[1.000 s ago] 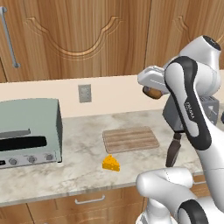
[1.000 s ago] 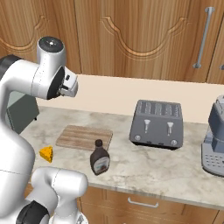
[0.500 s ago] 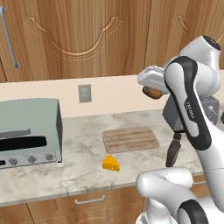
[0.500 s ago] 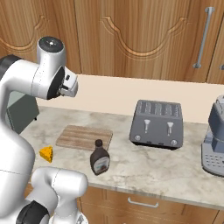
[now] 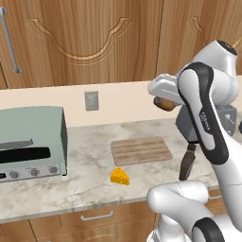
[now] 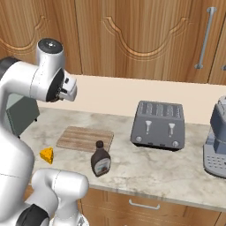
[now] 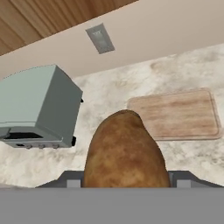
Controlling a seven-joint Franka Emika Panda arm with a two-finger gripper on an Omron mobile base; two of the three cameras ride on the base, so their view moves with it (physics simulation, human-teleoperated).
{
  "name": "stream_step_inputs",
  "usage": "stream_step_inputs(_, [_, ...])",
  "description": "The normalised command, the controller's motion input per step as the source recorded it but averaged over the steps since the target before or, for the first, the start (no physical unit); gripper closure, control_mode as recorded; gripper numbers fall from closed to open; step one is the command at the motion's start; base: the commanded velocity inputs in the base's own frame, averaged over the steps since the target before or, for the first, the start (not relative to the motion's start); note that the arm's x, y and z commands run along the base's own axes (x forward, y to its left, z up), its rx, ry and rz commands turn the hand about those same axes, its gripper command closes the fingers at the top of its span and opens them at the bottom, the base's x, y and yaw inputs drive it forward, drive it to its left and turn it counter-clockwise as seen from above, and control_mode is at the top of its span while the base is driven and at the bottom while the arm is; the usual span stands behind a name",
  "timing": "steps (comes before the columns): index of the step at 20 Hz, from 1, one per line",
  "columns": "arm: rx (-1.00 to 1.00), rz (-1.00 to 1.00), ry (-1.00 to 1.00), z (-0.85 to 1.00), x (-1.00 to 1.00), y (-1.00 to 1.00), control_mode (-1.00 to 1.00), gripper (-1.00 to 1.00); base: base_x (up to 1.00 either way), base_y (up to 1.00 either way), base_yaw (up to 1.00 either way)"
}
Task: Retrieve the reheated potato from the microwave, then place the potato, cheese, and condiment on the cutting board.
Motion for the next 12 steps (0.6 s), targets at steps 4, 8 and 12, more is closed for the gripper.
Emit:
stream_step_inputs(4, [-0.04,-0.01,0.01,-0.39,-0.33,0.3,-1.0,1.0,0.0,0.0,0.0])
stream_step_inputs(8, [-0.23,-0.13,0.0,-0.52,-0.04,0.32,-1.0,1.0,0.0,0.0,0.0])
stream_step_inputs(12, [-0.29,-0.13,-0.01,-0.53,0.07,0.16,-1.0,1.0,0.0,0.0,0.0])
